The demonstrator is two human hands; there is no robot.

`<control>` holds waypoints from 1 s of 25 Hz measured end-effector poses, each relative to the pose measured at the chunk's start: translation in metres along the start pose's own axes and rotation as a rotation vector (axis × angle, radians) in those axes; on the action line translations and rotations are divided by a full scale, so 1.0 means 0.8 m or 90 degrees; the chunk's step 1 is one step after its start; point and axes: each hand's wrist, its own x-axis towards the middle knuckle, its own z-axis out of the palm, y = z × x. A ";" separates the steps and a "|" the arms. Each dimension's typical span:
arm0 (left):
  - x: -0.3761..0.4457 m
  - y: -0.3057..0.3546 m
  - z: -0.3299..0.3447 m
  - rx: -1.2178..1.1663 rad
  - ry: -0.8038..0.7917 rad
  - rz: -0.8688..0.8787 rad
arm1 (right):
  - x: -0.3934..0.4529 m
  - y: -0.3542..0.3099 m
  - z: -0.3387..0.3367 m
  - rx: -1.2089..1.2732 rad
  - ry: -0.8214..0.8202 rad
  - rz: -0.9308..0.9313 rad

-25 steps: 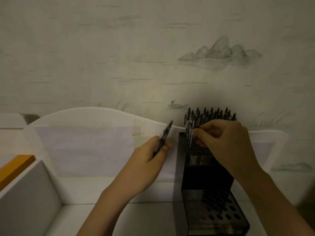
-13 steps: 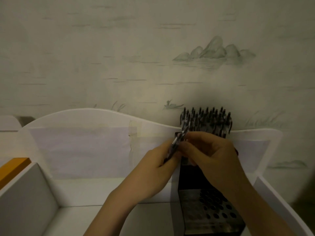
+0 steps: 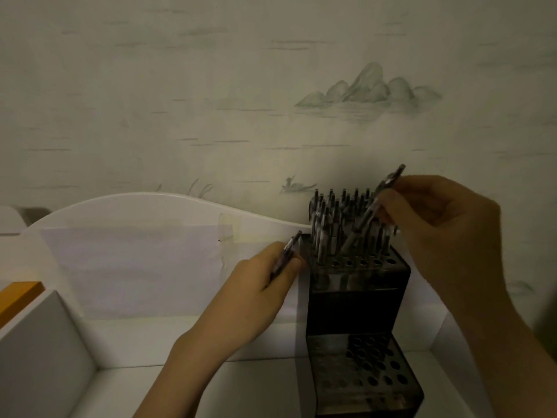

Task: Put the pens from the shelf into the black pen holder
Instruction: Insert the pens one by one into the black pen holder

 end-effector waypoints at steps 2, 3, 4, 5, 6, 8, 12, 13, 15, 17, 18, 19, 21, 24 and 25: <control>-0.001 0.004 0.000 0.004 0.017 0.004 | -0.002 0.006 0.008 -0.074 -0.023 -0.029; -0.002 0.007 0.000 -0.003 0.022 0.004 | -0.003 0.010 0.011 -0.093 -0.028 -0.036; -0.003 0.009 -0.001 -0.012 0.025 0.002 | -0.004 0.013 0.014 -0.102 -0.032 -0.037; -0.004 0.010 -0.002 -0.021 0.027 -0.002 | -0.004 0.016 0.016 -0.107 -0.036 -0.038; -0.004 0.012 -0.003 -0.028 0.028 -0.008 | -0.004 0.019 0.018 -0.118 -0.043 -0.041; -0.006 0.014 -0.006 -0.043 0.028 -0.020 | -0.007 0.024 0.023 -0.155 -0.075 -0.044; -0.005 0.019 -0.007 -0.068 0.016 -0.027 | -0.007 0.027 0.029 -0.165 -0.130 -0.006; -0.004 0.020 -0.006 -0.061 0.012 -0.022 | -0.003 0.028 0.030 -0.174 -0.144 0.008; -0.003 0.022 -0.003 -0.045 0.006 -0.007 | 0.003 0.032 0.032 -0.216 -0.194 0.040; -0.003 0.025 -0.001 -0.056 0.005 0.001 | 0.005 0.035 0.031 -0.227 -0.220 0.064; -0.003 0.028 0.000 -0.067 0.005 0.001 | 0.004 0.035 0.030 -0.222 -0.220 0.067; -0.004 0.029 0.001 -0.076 0.002 0.002 | 0.001 0.033 0.027 -0.223 -0.209 0.059; -0.004 0.031 0.003 -0.082 -0.012 0.008 | -0.009 0.026 0.020 -0.239 -0.149 0.006; -0.004 0.033 0.009 -0.074 -0.032 0.033 | -0.031 0.010 0.017 -0.157 -0.131 -0.027; -0.003 0.035 0.012 -0.073 -0.037 0.038 | -0.039 0.006 0.021 -0.105 -0.167 -0.006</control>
